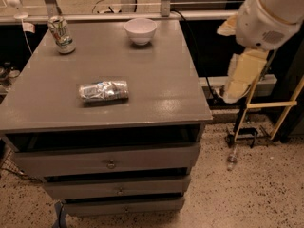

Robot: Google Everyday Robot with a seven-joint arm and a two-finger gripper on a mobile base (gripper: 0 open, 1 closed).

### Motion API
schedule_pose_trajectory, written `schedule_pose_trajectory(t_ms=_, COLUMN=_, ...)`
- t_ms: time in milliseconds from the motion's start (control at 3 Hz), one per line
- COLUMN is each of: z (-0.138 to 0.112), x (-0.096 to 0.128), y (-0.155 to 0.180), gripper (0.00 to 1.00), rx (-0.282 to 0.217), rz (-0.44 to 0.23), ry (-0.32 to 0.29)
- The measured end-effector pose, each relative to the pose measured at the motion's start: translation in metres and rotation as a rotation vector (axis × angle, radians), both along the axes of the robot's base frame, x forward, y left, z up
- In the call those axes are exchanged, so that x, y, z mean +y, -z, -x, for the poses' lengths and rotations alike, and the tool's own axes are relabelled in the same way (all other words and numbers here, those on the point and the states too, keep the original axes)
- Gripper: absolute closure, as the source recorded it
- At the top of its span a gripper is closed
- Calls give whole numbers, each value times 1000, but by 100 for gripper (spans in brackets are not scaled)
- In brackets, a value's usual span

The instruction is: Move white bowl near redbull can

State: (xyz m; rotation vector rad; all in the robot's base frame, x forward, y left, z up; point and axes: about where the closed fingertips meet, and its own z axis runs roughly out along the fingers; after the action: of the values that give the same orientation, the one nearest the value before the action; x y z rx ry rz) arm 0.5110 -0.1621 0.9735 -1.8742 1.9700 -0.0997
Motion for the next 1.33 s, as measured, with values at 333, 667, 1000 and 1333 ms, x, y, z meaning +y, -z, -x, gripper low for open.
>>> schedule_pose_trajectory(t_ms=333, z=-50, x=39, y=3, gripper=0, rx=-56, rz=-36, ry=-120)
schedule_pose_trajectory(t_ms=667, z=-110, x=77, y=9, gripper=0, rx=-118, rz=-103, ry=-193)
schedule_pose_trajectory(t_ms=1000, z=-114, x=79, y=10, gripper=0, rx=-127, rz=-96, ry=-194)
schedule_pose_trajectory(t_ms=1333, z=-152, x=88, y=18, gripper=0, rx=-160, rz=-65, ry=-242)
